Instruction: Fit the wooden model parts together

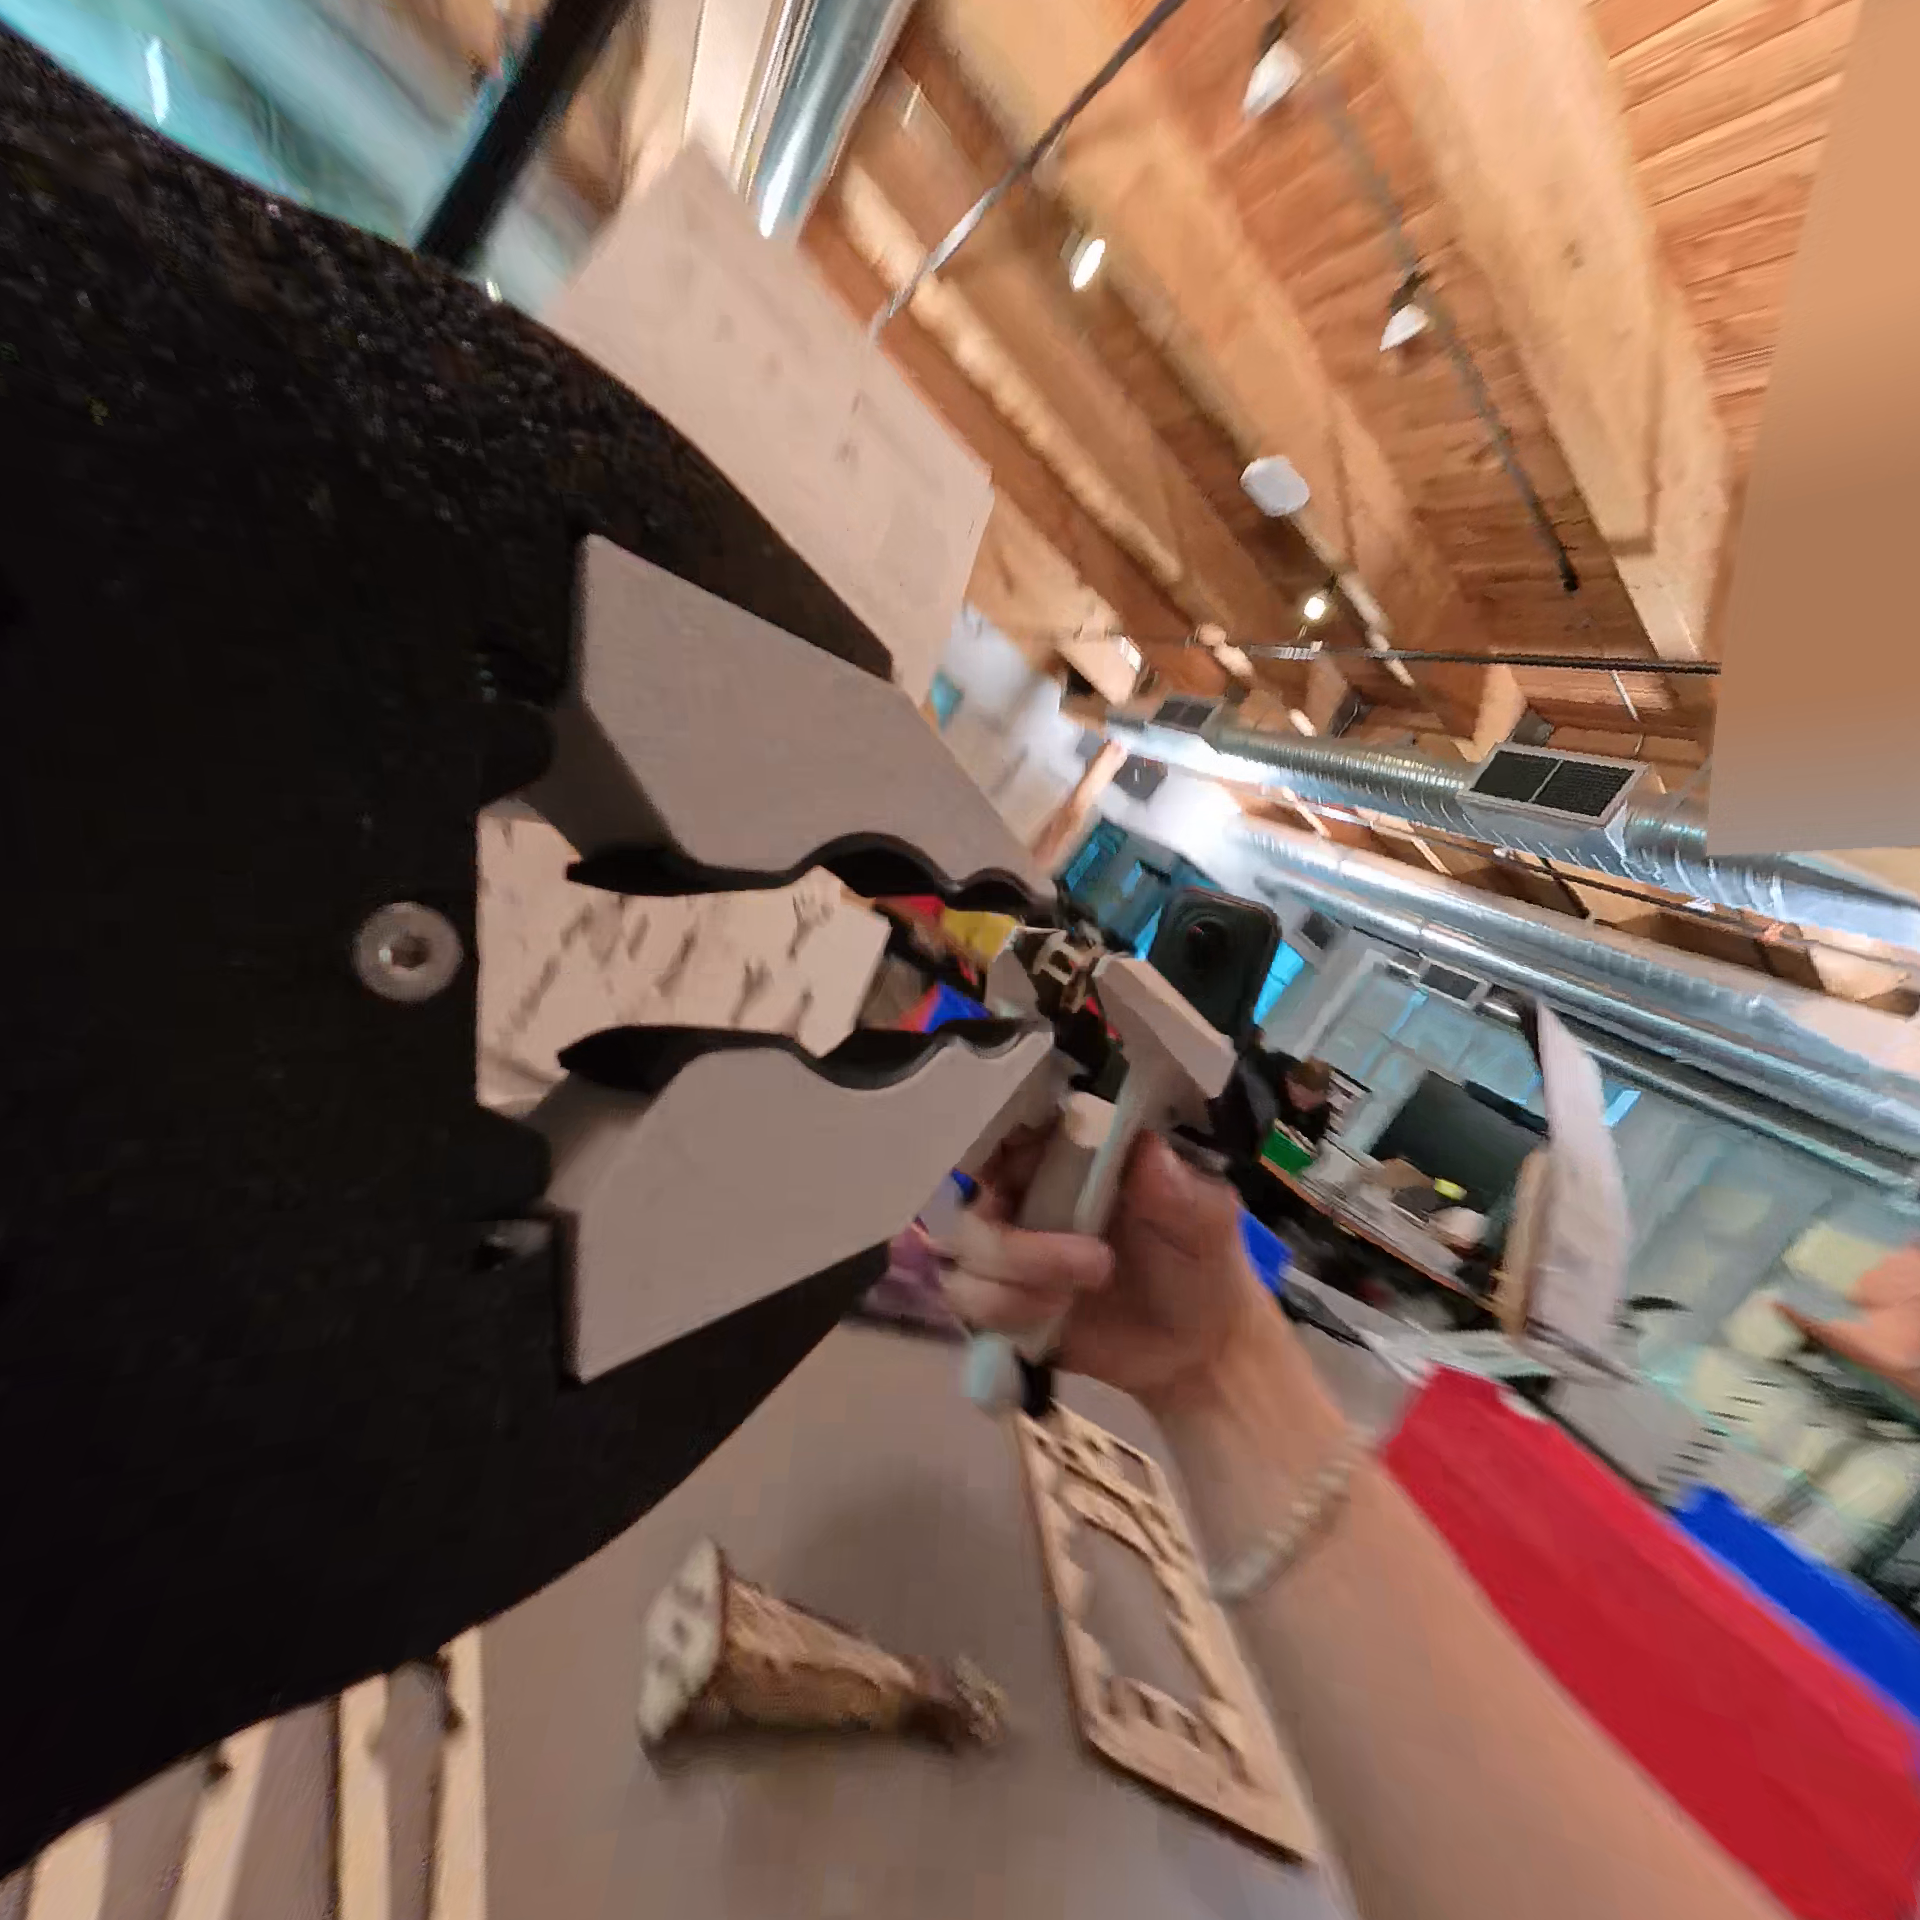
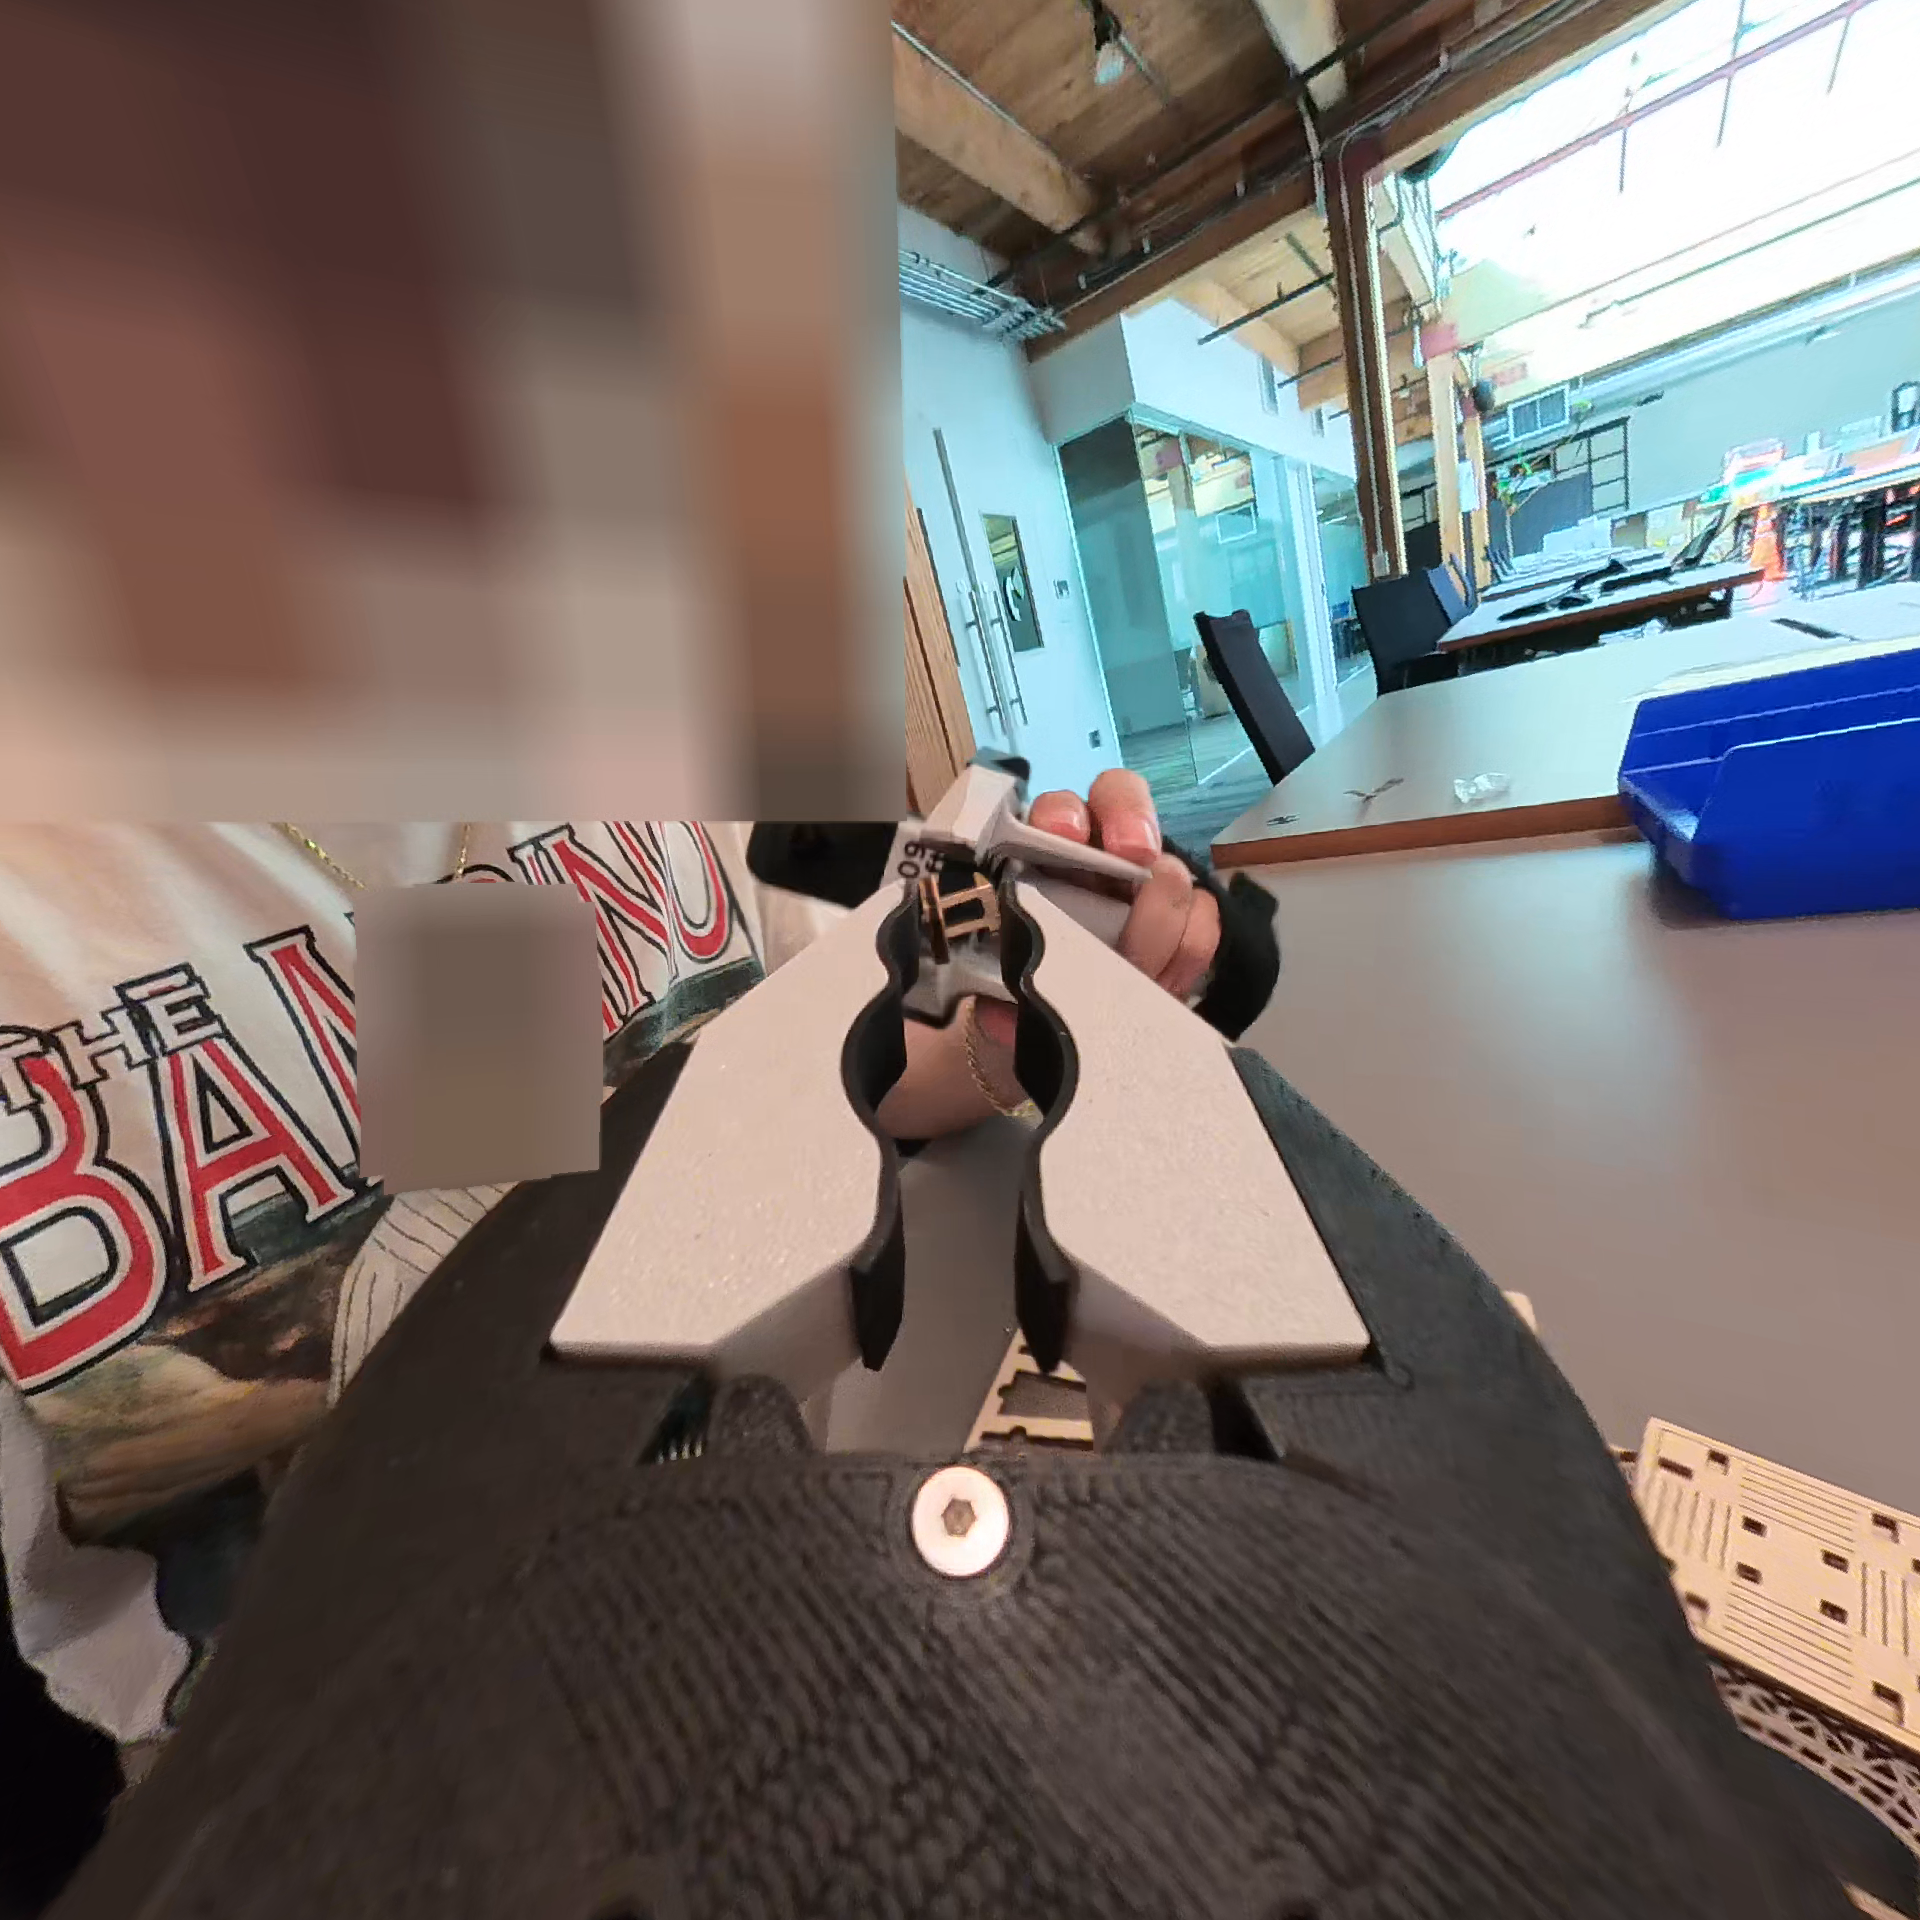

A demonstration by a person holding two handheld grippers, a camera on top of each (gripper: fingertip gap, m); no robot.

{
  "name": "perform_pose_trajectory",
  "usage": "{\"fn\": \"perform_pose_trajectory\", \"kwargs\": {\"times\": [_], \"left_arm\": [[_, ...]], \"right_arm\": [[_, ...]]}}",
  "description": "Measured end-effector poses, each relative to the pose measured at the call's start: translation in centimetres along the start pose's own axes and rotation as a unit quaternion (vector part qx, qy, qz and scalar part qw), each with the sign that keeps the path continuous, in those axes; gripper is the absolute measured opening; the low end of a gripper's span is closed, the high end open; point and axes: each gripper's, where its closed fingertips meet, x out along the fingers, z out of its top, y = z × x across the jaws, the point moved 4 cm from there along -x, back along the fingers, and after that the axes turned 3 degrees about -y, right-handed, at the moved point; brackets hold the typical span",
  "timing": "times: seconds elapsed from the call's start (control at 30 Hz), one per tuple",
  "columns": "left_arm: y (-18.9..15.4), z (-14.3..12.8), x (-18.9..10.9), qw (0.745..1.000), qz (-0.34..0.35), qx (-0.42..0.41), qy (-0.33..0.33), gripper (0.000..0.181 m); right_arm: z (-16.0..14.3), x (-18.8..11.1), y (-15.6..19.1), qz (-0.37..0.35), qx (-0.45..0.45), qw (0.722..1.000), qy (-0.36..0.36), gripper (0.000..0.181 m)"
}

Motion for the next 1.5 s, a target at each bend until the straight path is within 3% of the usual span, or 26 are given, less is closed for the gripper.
{"fn": "perform_pose_trajectory", "kwargs": {"times": [0.13,0.27,0.43,0.6,1.07,1.17,1.3,1.4,1.5], "left_arm": [[1.8,-0.9,-0.4,0.97,-0.008,-0.24,-0.033,0.004],[2.6,-1.4,-0.6,0.922,-0.036,-0.381,-0.065,0.016],[2.2,-1.9,-0.5,0.914,-0.048,-0.397,-0.06,0.015],[1.8,-2.1,-0.5,0.92,-0.057,-0.383,-0.054,0.0],[1.3,-1.5,-1.3,0.903,-0.115,-0.399,-0.106,0.007],[1.8,-1.6,-1.7,0.933,-0.082,-0.335,-0.104,0.008],[1.2,-2.0,-1.5,0.992,-0.062,-0.107,0.009,0.016],[0.5,-1.5,-1.0,0.995,-0.041,0.07,0.057,0.023],[0.3,-1.1,-0.5,0.98,0.0,0.183,0.079,0.024]], "right_arm": [[-0.1,0.4,0.2,-0.016,-0.066,0.998,0.015,0.012],[0.5,0.7,0.2,-0.052,-0.135,0.989,0.018,0.013],[0.5,0.9,-0.9,-0.118,-0.205,0.97,0.047,0.013],[-0.1,1.8,-0.8,-0.126,-0.251,0.957,0.077,0.013],[-0.6,2.4,0.2,-0.084,-0.247,0.963,0.073,0.013],[-0.5,2.4,0.2,-0.075,-0.199,0.975,0.065,0.013],[-0.6,2.3,0.0,-0.059,-0.124,0.989,0.051,0.013],[-0.4,2.3,-0.3,-0.056,-0.086,0.994,0.03,0.013],[-0.2,2.2,-0.5,-0.054,-0.053,0.997,0.016,0.012]]}}
